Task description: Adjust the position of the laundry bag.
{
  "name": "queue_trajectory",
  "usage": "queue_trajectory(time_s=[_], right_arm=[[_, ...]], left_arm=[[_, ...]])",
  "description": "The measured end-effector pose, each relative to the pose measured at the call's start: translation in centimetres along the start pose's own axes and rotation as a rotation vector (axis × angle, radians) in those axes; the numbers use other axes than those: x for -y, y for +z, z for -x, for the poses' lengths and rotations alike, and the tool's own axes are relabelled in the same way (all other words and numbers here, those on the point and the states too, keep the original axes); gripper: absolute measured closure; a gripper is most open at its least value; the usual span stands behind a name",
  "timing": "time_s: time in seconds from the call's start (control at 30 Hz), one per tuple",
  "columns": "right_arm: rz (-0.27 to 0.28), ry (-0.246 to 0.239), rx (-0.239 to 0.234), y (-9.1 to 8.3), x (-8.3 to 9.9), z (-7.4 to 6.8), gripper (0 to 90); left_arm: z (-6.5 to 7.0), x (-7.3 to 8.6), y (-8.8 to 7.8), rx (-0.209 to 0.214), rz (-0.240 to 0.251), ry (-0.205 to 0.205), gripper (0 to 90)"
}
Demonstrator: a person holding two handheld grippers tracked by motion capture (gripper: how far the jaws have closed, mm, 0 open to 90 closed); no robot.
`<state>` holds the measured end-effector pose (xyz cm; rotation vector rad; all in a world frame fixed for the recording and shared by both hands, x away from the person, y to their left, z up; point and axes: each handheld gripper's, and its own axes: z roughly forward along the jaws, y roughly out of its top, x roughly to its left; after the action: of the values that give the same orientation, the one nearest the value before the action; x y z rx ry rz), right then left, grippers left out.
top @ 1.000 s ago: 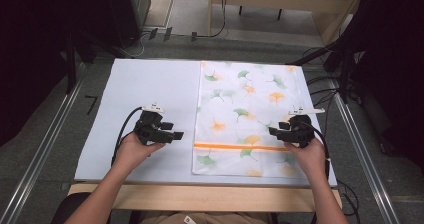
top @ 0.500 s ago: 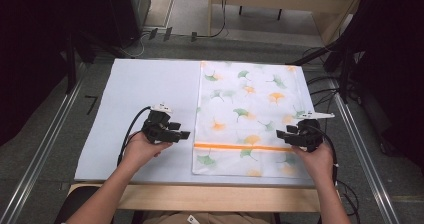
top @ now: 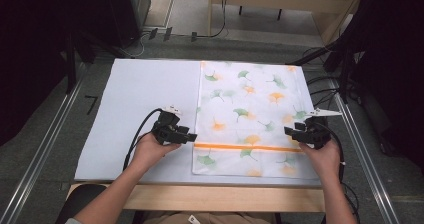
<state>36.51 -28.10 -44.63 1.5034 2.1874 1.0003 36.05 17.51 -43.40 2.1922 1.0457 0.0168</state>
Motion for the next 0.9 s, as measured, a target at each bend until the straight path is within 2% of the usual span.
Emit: queue_trajectory(time_s=[0.07, 0.1, 0.2, 0.33, 0.43, 0.5, 0.6, 0.7, 0.9], right_arm=[[-0.001, 0.006, 0.004, 0.0, 0.0, 0.2, 50.1], [-0.004, 0.013, 0.018, 0.2, -0.1, 1.0, 50.1], [-0.009, 0.027, 0.027, 0.4, 0.0, 1.6, 49.8], [-0.018, 0.04, 0.053, 0.5, 0.1, 2.7, 49.0], [-0.019, 0.069, 0.07, 0.7, 0.3, 3.8, 47.3], [-0.022, 0.079, 0.078, 0.8, 0.5, 4.3, 45.2], [-0.035, 0.081, 0.082, 0.9, 0.7, 4.6, 44.2], [-0.048, 0.082, 0.109, 1.0, 0.9, 4.8, 43.4], [-0.072, 0.092, 0.126, 1.7, 1.5, 5.1, 43.3]], left_arm=[[0.1, 0.1, 0.1, -0.006, -0.004, 0.007, 50.7], [0.1, 0.1, 0.4, -0.014, -0.001, 0.011, 50.2], [0.0, 0.1, 0.8, -0.021, -0.013, 0.014, 49.9], [-0.2, 0.1, 1.6, -0.034, -0.025, -0.001, 49.9], [-0.1, 0.1, 2.2, -0.028, -0.03, -0.018, 48.3], [-0.1, 0.1, 2.4, -0.026, -0.036, -0.014, 48.1], [0.1, 0.0, 2.7, -0.027, -0.028, -0.027, 47.6], [0.2, 0.0, 3.0, -0.025, -0.014, -0.038, 47.8], [0.4, -0.1, 3.1, -0.035, -0.015, -0.016, 49.3]])
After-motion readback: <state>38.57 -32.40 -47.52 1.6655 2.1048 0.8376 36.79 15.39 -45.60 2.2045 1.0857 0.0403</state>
